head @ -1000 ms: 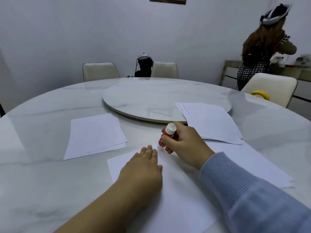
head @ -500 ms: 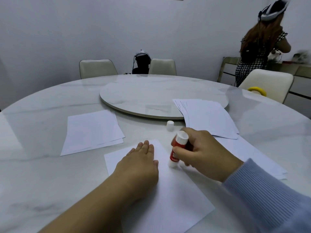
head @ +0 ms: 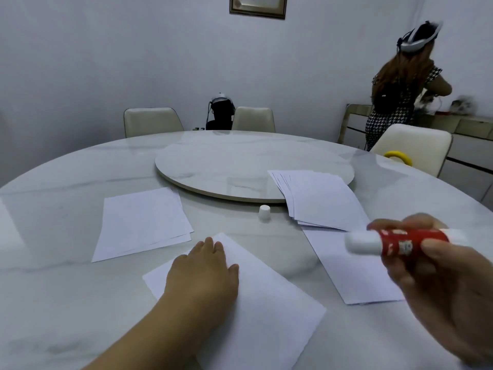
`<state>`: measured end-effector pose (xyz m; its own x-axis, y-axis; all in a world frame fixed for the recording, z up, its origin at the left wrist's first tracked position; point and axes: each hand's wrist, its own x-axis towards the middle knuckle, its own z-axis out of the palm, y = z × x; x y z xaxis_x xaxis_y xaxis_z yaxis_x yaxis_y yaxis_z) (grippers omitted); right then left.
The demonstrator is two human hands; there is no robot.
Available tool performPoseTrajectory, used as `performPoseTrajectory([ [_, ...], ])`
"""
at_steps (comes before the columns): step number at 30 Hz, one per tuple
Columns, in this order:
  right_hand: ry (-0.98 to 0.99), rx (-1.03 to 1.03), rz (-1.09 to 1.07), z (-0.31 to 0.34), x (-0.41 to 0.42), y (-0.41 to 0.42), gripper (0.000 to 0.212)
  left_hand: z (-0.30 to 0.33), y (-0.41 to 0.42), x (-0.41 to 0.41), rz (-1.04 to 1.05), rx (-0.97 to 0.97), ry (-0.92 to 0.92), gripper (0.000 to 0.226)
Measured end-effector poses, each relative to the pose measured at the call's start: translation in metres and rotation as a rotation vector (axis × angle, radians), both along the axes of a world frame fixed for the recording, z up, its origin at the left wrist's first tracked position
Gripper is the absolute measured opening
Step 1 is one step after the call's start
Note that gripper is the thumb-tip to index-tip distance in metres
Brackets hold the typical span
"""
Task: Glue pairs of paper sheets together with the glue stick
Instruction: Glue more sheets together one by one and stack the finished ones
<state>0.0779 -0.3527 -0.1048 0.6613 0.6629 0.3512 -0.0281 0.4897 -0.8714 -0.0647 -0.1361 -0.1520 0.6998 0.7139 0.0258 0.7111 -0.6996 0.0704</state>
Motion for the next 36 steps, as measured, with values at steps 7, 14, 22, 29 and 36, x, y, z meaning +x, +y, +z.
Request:
performPoseTrajectory([
  [7,0.303,0.039,0.018,0.025,0.021,0.057,0.034,0.011,0.01,-0.022,-0.22,-0.037,-0.308,0.051],
  [14,0.474,-0.119,0.029,0.018,0.038,0.13,0.027,0.003,0.009,-0.031,-0.563,-0.237,-0.252,0.048],
  [22,0.098,-0.28,-0.107,-0.008,0.054,0.161,0.006,-0.003,0.011,-0.028,-0.499,-0.134,-0.305,0.051],
  [29,-0.375,-0.593,-0.404,-0.022,0.065,0.182,0.008,-0.005,0.012,-0.028,-0.488,-0.118,-0.308,0.052],
  [36,-0.643,-1.006,-0.555,-0.033,0.07,0.188,0.014,-0.006,0.012,-0.028,-0.473,-0.126,-0.319,0.053],
])
